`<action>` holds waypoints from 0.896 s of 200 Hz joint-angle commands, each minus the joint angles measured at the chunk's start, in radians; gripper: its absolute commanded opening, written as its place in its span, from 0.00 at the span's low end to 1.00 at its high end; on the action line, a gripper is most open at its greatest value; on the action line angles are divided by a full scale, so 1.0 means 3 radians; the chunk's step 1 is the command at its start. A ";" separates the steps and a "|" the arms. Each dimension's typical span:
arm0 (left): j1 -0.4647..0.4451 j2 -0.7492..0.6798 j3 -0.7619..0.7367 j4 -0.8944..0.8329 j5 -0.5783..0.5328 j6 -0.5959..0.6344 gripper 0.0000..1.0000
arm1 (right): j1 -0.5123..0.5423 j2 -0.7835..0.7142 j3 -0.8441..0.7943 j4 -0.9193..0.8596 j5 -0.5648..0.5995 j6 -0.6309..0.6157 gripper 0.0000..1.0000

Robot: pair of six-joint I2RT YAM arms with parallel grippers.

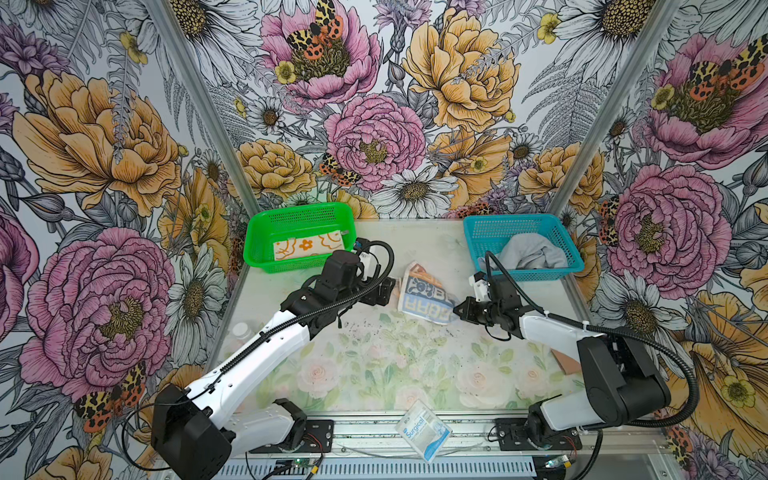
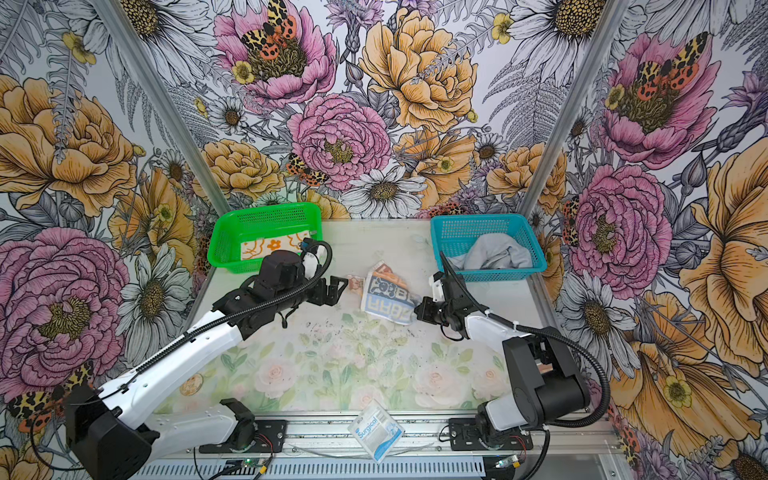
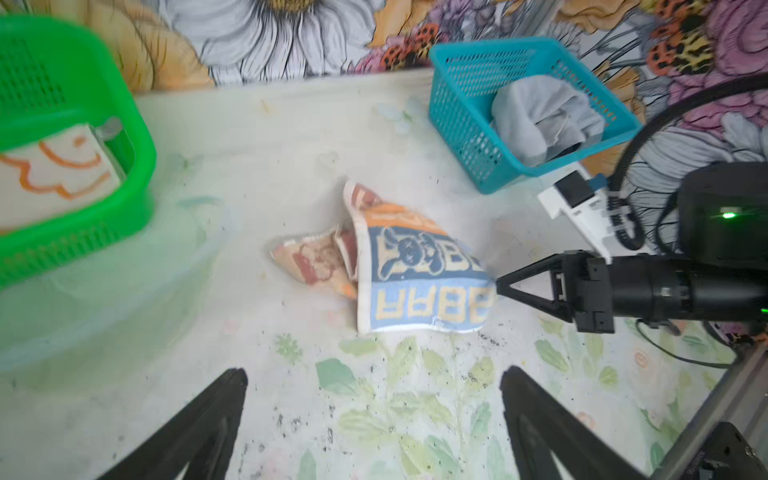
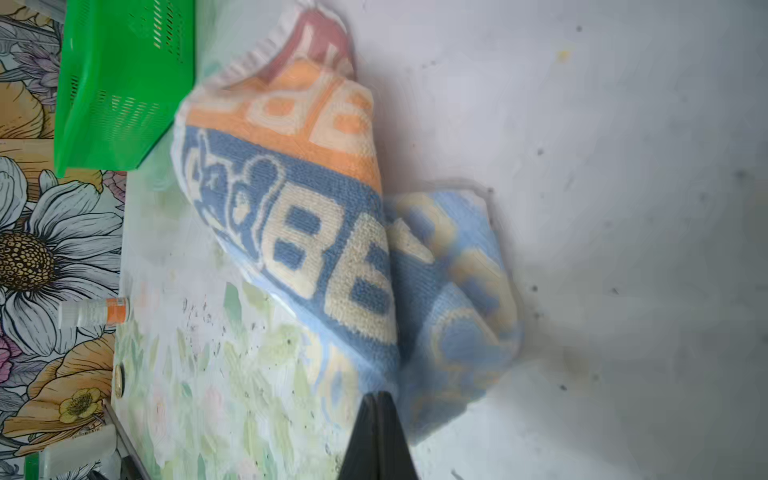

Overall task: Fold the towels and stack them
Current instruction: 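Pinch the lettered towel's edge with the left gripper while right releases it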

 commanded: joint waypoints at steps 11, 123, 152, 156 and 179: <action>-0.0228 0.0106 -0.0479 0.0008 -0.0233 -0.0639 0.92 | 0.0002 -0.0475 -0.0061 -0.0119 0.0197 -0.0034 0.00; -0.0044 0.1663 -0.0445 0.1699 0.0745 -0.1048 0.54 | 0.0153 -0.0809 0.0191 -0.0324 0.0427 -0.0229 0.55; -0.0082 0.1860 -0.0288 0.1700 0.0752 -0.0988 0.54 | 0.0160 -0.0800 0.0263 -0.0320 0.0388 -0.0258 0.59; -0.0087 0.1880 -0.0278 0.1697 0.0743 -0.0986 0.54 | 0.0158 -0.0796 0.0265 -0.0322 0.0392 -0.0259 0.59; -0.0087 0.1977 -0.0230 0.1698 0.0734 -0.0960 0.54 | 0.0160 -0.0763 0.0268 -0.0322 0.0380 -0.0283 0.61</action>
